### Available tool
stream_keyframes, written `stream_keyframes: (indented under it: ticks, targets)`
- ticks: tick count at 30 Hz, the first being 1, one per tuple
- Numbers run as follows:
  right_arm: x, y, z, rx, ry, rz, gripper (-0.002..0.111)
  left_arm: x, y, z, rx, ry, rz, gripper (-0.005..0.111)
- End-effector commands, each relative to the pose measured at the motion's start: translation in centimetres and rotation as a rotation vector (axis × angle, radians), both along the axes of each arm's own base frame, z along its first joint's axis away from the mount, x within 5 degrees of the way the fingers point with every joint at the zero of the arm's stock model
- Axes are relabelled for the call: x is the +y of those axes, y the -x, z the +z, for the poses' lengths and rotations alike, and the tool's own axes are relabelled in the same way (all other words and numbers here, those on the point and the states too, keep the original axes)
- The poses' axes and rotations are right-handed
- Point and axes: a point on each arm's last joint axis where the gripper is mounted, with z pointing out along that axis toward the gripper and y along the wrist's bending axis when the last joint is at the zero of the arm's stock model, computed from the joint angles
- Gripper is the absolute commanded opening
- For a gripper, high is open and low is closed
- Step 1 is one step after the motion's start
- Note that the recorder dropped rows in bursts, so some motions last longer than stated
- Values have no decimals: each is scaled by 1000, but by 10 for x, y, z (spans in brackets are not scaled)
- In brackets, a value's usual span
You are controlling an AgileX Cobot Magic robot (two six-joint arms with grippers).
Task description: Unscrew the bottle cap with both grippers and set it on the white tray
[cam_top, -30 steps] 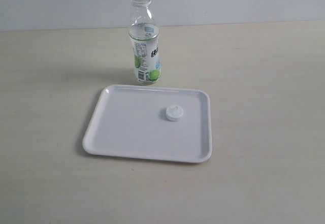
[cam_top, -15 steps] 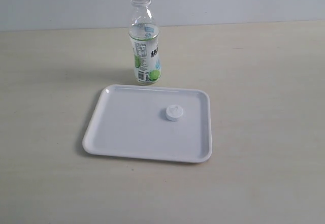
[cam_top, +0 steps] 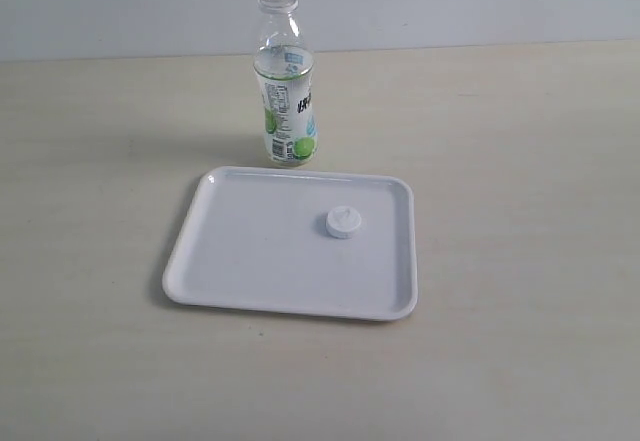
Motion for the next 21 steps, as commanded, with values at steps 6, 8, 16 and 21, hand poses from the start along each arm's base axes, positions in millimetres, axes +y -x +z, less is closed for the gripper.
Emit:
stream_keyframes:
  ticks: [6,8,16,21]
  targets:
    - [1,-2,-23,70,35,22,0,0,0,0,-8,2,2,0]
    - [1,-2,-25,78,35,21,0,0,0,0,-8,2,2,0]
    - [1,-2,-25,79,32,21,0,0,0,0,-8,2,0,0]
    - [1,-2,-25,79,32,21,0,0,0,0,-8,2,0,0]
